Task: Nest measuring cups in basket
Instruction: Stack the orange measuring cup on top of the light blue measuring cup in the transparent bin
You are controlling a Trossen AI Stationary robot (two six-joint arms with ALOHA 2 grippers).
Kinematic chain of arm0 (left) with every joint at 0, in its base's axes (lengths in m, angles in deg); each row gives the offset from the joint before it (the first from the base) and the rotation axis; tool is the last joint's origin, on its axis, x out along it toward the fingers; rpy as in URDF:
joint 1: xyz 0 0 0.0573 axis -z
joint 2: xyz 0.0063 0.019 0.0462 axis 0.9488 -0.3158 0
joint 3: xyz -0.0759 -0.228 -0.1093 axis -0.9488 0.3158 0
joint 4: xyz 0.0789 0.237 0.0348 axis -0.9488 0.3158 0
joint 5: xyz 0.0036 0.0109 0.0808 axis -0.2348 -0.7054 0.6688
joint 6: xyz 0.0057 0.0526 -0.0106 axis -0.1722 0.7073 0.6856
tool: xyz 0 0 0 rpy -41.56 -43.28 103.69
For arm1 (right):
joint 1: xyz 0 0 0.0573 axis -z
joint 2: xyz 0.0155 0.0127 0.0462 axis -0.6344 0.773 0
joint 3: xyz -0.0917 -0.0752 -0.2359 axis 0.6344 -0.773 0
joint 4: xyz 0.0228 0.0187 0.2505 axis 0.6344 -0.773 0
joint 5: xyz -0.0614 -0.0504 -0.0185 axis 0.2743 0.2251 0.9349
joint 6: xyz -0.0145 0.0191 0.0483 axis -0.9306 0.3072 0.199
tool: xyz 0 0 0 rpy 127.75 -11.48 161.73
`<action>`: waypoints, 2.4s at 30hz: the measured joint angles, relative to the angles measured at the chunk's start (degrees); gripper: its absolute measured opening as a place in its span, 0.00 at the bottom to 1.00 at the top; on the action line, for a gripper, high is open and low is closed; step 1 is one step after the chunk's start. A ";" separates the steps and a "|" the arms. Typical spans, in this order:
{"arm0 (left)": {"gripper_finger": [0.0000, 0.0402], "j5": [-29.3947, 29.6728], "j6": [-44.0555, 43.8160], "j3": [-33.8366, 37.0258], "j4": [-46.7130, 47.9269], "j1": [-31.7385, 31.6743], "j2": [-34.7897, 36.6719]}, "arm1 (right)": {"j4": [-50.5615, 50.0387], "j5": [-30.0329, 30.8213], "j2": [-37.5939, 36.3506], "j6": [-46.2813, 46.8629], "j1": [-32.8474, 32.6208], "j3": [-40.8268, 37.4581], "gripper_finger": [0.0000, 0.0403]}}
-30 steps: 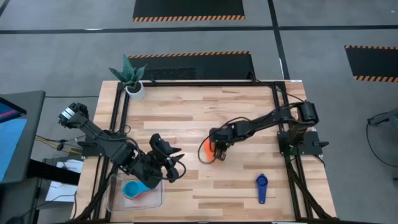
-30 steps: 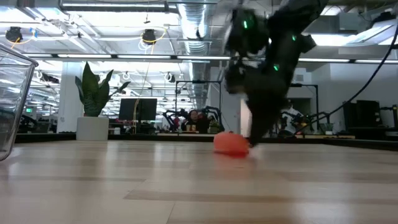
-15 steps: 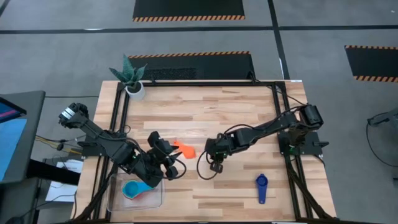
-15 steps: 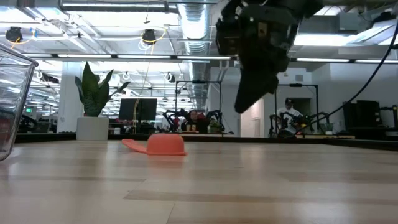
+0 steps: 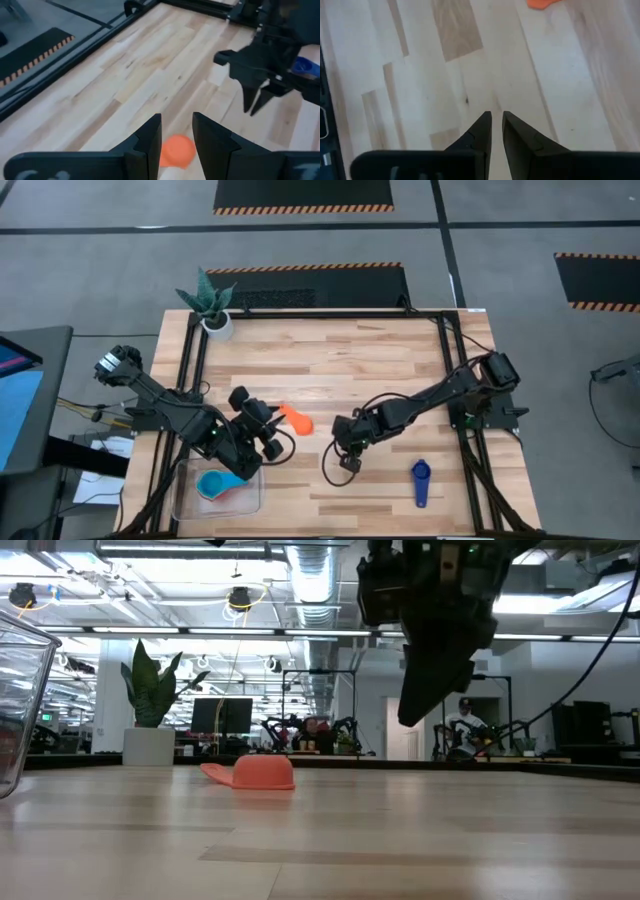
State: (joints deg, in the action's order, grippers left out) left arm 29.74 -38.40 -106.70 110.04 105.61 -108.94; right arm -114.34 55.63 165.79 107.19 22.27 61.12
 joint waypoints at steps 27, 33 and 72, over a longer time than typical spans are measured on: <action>0.25 1.13 -19.46 17.73 -4.88 -0.18 0.02 | -7.05 46.51 -23.11 -4.98 -13.17 3.65 0.17; 0.25 -4.50 -10.02 17.73 -4.71 -6.35 0.02 | -11.12 58.28 -34.32 -2.81 -19.53 3.63 0.11; 0.00 -36.95 39.53 25.97 -29.13 -27.81 -7.61 | -9.64 60.89 -37.51 -2.86 -29.00 3.56 0.05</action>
State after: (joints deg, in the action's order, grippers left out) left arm -7.21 1.13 -80.73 80.91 77.80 -116.55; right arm -123.98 116.52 128.28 104.32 -6.73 64.68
